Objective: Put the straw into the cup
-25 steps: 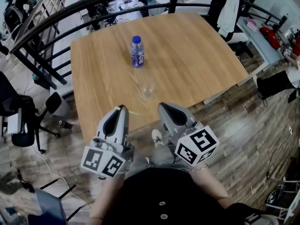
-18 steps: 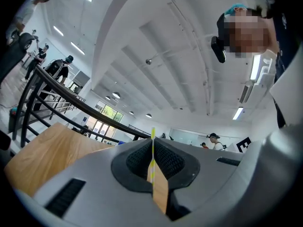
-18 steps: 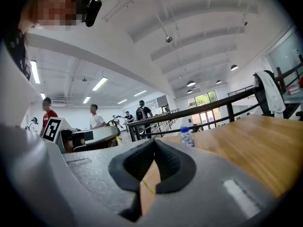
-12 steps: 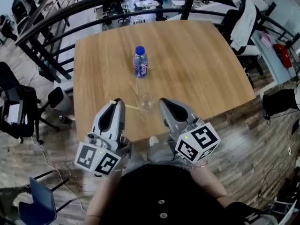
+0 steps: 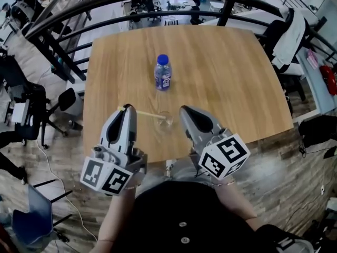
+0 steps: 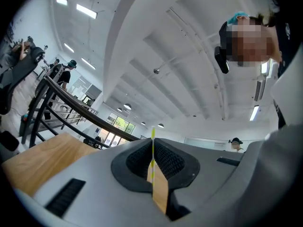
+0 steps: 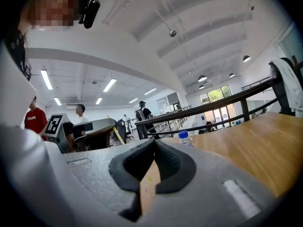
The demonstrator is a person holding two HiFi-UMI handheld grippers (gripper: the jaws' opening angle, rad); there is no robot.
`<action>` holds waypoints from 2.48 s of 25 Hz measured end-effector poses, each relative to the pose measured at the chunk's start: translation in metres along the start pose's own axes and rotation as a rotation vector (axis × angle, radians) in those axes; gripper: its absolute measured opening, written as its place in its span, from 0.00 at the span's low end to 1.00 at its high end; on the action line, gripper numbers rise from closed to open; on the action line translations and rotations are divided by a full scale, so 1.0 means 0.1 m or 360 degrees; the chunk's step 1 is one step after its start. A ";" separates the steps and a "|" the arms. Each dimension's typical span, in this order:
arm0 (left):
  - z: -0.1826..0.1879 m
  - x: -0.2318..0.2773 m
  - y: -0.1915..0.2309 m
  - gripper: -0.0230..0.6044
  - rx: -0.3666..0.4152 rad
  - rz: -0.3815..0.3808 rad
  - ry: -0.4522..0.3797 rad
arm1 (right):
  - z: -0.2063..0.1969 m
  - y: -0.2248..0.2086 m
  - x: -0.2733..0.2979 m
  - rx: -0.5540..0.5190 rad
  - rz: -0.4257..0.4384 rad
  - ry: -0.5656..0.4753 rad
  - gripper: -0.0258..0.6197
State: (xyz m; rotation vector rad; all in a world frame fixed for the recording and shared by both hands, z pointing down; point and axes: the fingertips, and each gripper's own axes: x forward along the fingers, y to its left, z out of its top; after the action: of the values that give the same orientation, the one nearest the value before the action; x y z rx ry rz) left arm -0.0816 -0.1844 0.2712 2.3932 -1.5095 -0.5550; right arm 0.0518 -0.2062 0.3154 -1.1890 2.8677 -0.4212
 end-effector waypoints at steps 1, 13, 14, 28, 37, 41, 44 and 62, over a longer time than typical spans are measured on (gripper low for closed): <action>0.00 0.01 0.01 0.08 0.0001 0.0021 -0.0014 | -0.01 -0.02 0.02 0.0000 0.0019 0.0006 0.04; -0.11 -0.01 0.11 0.08 0.0007 0.0181 -0.0054 | -0.09 -0.15 0.13 0.0008 0.0153 0.0056 0.04; -0.11 0.00 0.11 0.08 0.0007 0.0185 -0.0054 | -0.10 -0.15 0.14 0.0012 0.0157 0.0061 0.04; -0.14 0.09 0.18 0.08 -0.0022 0.0144 0.0001 | -0.15 -0.18 0.17 0.0043 0.0086 0.0089 0.04; -0.18 0.13 0.24 0.08 -0.0042 0.0111 0.0074 | -0.16 -0.18 0.20 0.0070 0.0027 0.0095 0.04; -0.21 0.18 0.29 0.08 -0.0049 0.0099 0.0099 | -0.17 -0.20 0.24 0.0072 0.0018 0.0100 0.04; -0.24 0.23 0.32 0.08 -0.0051 0.0085 0.0110 | -0.16 -0.23 0.26 0.0071 0.0007 0.0099 0.04; -0.69 0.26 0.46 0.08 -0.0096 0.0067 0.0305 | -0.37 -0.37 0.31 0.0129 -0.0064 0.0168 0.04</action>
State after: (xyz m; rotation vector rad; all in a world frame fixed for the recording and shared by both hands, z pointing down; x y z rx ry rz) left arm -0.0776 -0.2266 0.3465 2.2901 -1.4366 -0.3456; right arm 0.0512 -0.2436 0.3631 -1.2496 2.8859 -0.6136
